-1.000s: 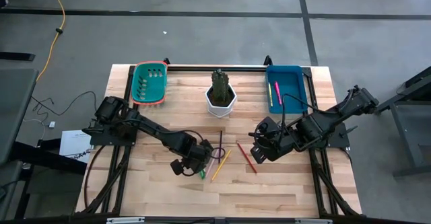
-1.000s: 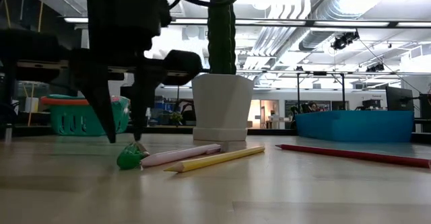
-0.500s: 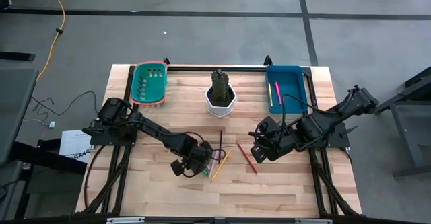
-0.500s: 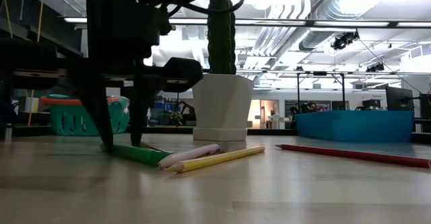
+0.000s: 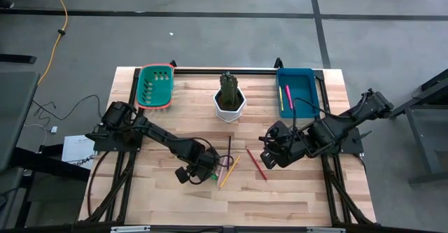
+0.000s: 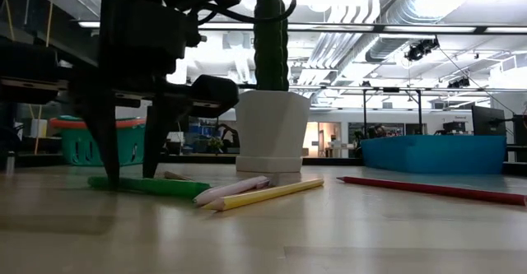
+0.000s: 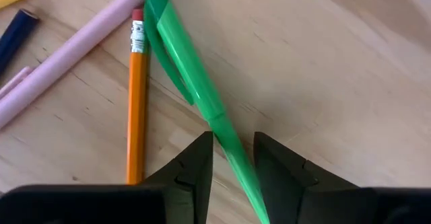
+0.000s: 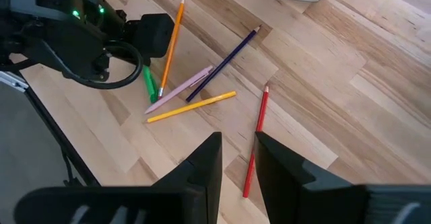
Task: Sort pens & pencils
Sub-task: Put the green pen into the blue bin
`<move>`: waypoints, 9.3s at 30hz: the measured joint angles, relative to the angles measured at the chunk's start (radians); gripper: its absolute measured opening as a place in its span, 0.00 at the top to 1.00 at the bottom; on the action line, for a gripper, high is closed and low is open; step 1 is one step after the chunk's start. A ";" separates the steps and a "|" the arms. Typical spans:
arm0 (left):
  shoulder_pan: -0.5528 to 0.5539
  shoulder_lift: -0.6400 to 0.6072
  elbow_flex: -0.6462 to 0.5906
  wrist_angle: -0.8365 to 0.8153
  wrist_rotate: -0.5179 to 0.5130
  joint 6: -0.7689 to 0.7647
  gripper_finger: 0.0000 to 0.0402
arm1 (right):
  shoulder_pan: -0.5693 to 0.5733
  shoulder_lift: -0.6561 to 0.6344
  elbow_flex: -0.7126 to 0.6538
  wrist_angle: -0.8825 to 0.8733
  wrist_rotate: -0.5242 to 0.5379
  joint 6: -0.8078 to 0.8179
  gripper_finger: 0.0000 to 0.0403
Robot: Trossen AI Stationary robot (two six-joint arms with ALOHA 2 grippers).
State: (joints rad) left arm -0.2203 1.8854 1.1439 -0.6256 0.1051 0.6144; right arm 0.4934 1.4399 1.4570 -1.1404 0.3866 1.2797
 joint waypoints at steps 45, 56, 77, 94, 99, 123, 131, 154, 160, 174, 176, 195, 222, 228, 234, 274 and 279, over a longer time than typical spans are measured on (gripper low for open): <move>0.032 -0.008 -0.032 0.005 0.112 -0.119 0.92 | 0.000 0.000 0.000 -0.023 0.017 -0.004 0.81; 0.031 -0.004 -0.046 0.007 0.112 -0.133 0.88 | 0.000 0.000 0.000 -0.023 0.023 -0.001 0.81; 0.029 -0.002 -0.048 0.011 0.039 -0.151 0.95 | 0.000 0.000 0.000 -0.023 0.023 0.003 0.81; 0.030 0.002 -0.021 -0.001 0.044 -0.158 0.93 | 0.000 0.000 0.000 -0.039 0.023 0.003 0.81; 0.034 0.006 0.015 -0.004 -0.003 -0.151 0.91 | 0.000 0.000 0.000 -0.039 0.023 0.000 0.81; 0.033 -0.038 0.182 -0.098 -0.016 -0.114 0.91 | 0.000 -0.001 0.000 -0.027 0.065 -0.058 0.81; 0.098 -0.150 0.226 -0.090 -0.036 -0.132 0.91 | 0.028 -0.080 0.000 0.012 0.182 -0.090 0.81; 0.211 -0.323 0.545 0.114 -0.050 -0.201 0.91 | 0.148 -0.237 0.000 0.543 0.537 -0.739 0.81; 0.227 -0.323 0.578 0.163 -0.049 -0.211 0.91 | 0.141 -0.237 0.000 0.543 0.562 -0.785 0.81; 0.306 -0.338 0.579 0.237 0.036 -0.295 0.91 | 0.086 -0.236 0.000 0.757 0.354 -0.948 0.71; 0.306 -0.343 0.579 0.244 0.036 -0.305 0.91 | 0.068 -0.236 0.000 0.757 0.353 -0.950 0.68; 0.306 -0.346 0.579 0.293 0.060 -0.332 0.91 | -0.123 -0.235 0.000 0.855 0.112 -1.085 0.63; 0.306 -0.346 0.578 0.277 0.059 -0.335 0.91 | -0.212 -0.170 0.001 0.995 -0.077 -1.137 0.63; 0.306 -0.346 0.578 0.277 0.061 -0.335 0.91 | -0.212 -0.169 0.001 1.014 -0.076 -1.150 0.63; 0.306 -0.346 0.578 0.275 0.062 -0.334 0.91 | -0.212 -0.169 0.001 1.012 -0.076 -1.155 0.72; 0.306 -0.345 0.578 0.251 0.085 -0.309 0.63 | -0.212 -0.169 0.001 1.010 -0.060 -1.183 0.88; 0.306 -0.345 0.578 0.158 0.076 -0.308 0.62 | -0.212 -0.169 0.001 1.007 -0.053 -1.184 0.88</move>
State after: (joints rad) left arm 0.0859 1.5406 1.7218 -0.4675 0.1806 0.3068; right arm 0.2810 1.2705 1.4578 -0.1333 0.3332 0.0956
